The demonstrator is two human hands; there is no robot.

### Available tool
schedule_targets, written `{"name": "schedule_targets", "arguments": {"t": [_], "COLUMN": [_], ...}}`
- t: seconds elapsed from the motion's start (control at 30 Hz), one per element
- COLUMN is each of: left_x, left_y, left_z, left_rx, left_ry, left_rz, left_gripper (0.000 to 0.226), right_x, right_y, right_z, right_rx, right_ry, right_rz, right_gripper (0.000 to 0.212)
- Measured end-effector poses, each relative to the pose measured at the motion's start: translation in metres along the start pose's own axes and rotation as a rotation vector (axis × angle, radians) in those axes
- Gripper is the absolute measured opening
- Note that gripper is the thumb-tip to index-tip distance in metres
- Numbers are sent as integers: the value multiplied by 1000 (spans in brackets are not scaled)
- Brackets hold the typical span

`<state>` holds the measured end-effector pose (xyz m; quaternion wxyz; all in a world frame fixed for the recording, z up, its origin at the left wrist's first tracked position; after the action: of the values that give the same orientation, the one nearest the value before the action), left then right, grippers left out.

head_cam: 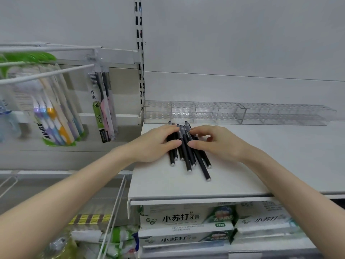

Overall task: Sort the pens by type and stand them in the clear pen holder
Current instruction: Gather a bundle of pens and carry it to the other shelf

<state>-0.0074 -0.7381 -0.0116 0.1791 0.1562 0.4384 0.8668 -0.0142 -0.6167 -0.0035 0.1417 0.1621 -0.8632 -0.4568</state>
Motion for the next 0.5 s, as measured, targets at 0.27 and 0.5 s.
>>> {"name": "schedule_targets", "arguments": {"t": [0.27, 0.5], "left_x": [-7, -4], "left_y": [3, 12], "left_z": [6, 10], "left_rx": [-60, -3], "left_ry": [-24, -50], "left_rz": [34, 54], "left_gripper": [50, 41], "right_x": [-3, -4], "right_y": [3, 6], "right_z": [-8, -7], "right_rx": [-31, -56], "right_ry": [21, -15], "right_rz": [27, 21], "right_gripper": [48, 44]}}
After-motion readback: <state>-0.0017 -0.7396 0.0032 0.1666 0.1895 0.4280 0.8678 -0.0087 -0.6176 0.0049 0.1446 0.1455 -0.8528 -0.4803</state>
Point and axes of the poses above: each hand's wrist, its own x-axis towards the middle knuckle, its own y-axis out of the back of the hand, z = x × y, the point moved 10 cm from there along x, towards the middle knuckle, and after that the axes turned 5 degrees about -x, right-handed, at the moved point
